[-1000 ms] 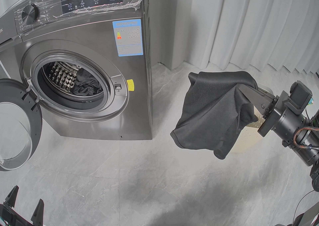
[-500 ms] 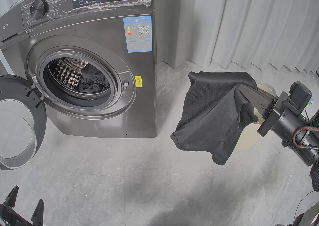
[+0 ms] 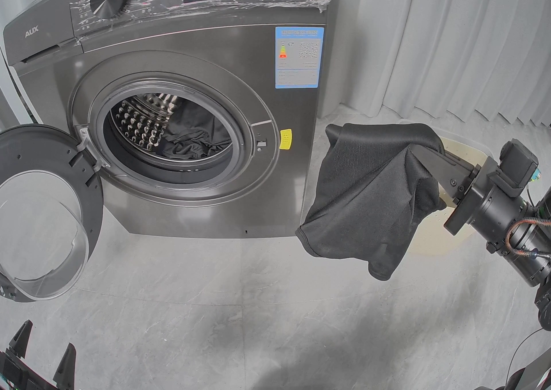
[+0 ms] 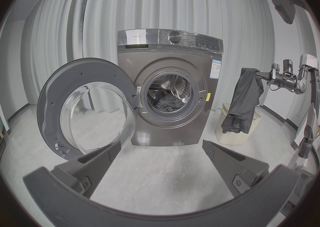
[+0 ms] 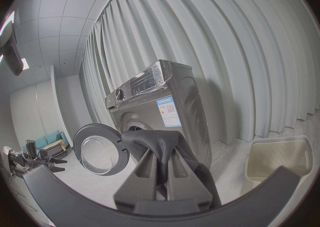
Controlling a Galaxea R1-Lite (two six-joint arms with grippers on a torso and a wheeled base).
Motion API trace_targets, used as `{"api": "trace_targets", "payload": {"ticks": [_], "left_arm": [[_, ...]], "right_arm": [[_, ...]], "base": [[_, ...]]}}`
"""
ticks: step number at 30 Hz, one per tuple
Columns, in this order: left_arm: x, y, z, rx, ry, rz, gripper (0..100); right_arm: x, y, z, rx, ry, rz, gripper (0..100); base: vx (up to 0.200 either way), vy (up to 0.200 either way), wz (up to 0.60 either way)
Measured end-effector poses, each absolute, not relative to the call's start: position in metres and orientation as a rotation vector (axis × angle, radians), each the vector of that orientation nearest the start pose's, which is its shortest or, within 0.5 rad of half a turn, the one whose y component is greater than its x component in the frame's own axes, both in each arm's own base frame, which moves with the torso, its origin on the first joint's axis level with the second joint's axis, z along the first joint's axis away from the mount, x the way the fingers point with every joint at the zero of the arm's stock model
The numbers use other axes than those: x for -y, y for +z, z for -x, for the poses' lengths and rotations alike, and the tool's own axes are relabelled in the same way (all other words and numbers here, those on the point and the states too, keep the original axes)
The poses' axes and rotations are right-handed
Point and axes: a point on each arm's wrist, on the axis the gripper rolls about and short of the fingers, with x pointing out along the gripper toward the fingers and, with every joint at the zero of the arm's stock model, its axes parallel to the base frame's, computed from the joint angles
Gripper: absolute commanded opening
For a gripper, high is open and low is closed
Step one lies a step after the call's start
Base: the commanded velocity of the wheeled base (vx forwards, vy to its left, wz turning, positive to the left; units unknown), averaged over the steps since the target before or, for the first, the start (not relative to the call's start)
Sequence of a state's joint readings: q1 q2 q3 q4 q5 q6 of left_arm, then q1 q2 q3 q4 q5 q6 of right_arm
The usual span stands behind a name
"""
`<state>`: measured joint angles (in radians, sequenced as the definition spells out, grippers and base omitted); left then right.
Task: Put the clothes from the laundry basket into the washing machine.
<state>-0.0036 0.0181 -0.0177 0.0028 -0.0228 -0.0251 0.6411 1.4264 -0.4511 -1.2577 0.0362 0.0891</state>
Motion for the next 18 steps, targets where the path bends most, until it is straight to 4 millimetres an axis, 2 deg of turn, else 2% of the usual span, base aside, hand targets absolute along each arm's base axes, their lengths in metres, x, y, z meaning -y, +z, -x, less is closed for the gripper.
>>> {"api": "trace_targets", "payload": {"ticks": [3,9,15,18], "left_arm": [[0.0004,0.0805,0.0227,-0.004,-0.026,0.025,100],[0.0004,0.0805,0.0227,-0.004,-0.026,0.024,100],[0.0005,0.0805,0.0227,-0.004,-0.026,0.025,100],[0.0005,0.0805,0.0227,-0.004,-0.026,0.025,100]], "right_arm": [[-0.1297,0.223,-0.1725,0.243,0.684,-0.171,0],[-0.1296,0.223,-0.1726,0.244,0.684,-0.171,0],[-0.1295,0.2228,-0.1728,0.243,0.683,-0.17,0],[-0.1295,0.2224,-0.1728,0.241,0.684,-0.169,0]], "base": [[0.0,0.2,0.0],[0.0,0.0,0.0],[-0.2,0.0,0.0],[0.0,0.0,0.0]]}}
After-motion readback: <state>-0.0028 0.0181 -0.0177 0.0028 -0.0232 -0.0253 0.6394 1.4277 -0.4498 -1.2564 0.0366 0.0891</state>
